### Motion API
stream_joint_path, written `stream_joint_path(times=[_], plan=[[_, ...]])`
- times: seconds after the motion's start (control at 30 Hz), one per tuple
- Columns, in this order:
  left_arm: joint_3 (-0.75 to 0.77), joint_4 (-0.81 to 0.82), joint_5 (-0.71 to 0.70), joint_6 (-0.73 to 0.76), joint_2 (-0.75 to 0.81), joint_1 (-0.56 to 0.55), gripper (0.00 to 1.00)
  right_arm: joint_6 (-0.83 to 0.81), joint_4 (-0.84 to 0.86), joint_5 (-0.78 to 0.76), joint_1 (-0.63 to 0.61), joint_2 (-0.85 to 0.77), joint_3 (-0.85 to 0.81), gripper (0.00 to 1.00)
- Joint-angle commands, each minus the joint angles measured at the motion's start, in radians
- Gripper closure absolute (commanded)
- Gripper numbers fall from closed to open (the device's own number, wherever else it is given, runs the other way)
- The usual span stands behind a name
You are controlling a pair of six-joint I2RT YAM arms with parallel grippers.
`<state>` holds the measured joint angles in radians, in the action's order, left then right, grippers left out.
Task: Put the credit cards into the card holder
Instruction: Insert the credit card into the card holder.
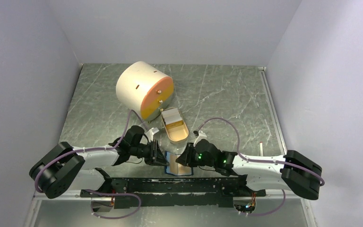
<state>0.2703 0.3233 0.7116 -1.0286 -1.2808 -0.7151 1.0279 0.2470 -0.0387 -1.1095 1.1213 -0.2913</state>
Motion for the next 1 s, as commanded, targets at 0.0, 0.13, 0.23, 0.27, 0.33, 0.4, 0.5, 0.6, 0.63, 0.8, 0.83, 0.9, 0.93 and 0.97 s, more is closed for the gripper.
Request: stream_joint_path(times=[0.0, 0.13, 0.23, 0.27, 0.33, 0.4, 0.5, 0.6, 0.63, 0.8, 0.83, 0.9, 0.93, 0.97], plan=[[0.009, 0.018, -0.002, -0.003, 0.01, -0.007, 0.82, -0.051, -0.118, -0.073, -0.004, -0.004, -0.019, 0.76], [0.039, -0.014, 0.001, 0.019, 0.006, -0.007, 0.91, -0.058, -0.067, -0.066, -0.005, 0.067, -0.019, 0.78], [0.062, -0.033, 0.009, 0.033, 0.005, -0.008, 0.91, -0.059, -0.033, -0.061, -0.006, 0.12, -0.025, 0.79], [0.064, -0.029, 0.015, 0.03, 0.006, -0.009, 0.91, -0.056, -0.016, -0.06, -0.007, 0.135, -0.022, 0.8], [0.063, -0.001, 0.028, 0.019, 0.008, -0.009, 0.91, -0.046, 0.022, -0.052, -0.008, 0.161, -0.011, 0.8], [0.056, 0.026, 0.036, 0.005, 0.01, -0.009, 0.91, -0.041, 0.055, -0.04, -0.014, 0.179, -0.005, 0.81], [0.038, 0.081, 0.055, -0.018, 0.006, -0.008, 0.91, -0.043, 0.067, -0.038, -0.026, 0.197, -0.013, 0.81], [0.027, 0.107, 0.06, -0.019, -0.021, -0.008, 0.91, -0.037, 0.086, -0.037, -0.031, 0.206, -0.013, 0.81], [0.026, 0.106, 0.052, -0.014, -0.031, -0.009, 0.91, -0.037, 0.093, -0.036, -0.031, 0.21, -0.011, 0.81], [0.034, 0.075, 0.03, 0.019, -0.061, -0.023, 0.9, -0.03, 0.116, -0.028, -0.032, 0.236, -0.005, 0.81], [0.031, 0.085, 0.032, 0.015, -0.066, -0.025, 0.9, -0.027, 0.124, -0.025, -0.032, 0.24, -0.002, 0.81], [0.026, 0.102, 0.034, 0.011, -0.078, -0.026, 0.9, -0.022, 0.139, -0.022, -0.032, 0.246, 0.006, 0.81], [0.025, 0.112, 0.035, 0.008, -0.085, -0.026, 0.89, -0.019, 0.143, -0.019, -0.032, 0.249, 0.007, 0.81], [0.024, 0.121, 0.037, 0.007, -0.093, -0.027, 0.9, -0.019, 0.146, -0.018, -0.032, 0.251, 0.008, 0.81]])
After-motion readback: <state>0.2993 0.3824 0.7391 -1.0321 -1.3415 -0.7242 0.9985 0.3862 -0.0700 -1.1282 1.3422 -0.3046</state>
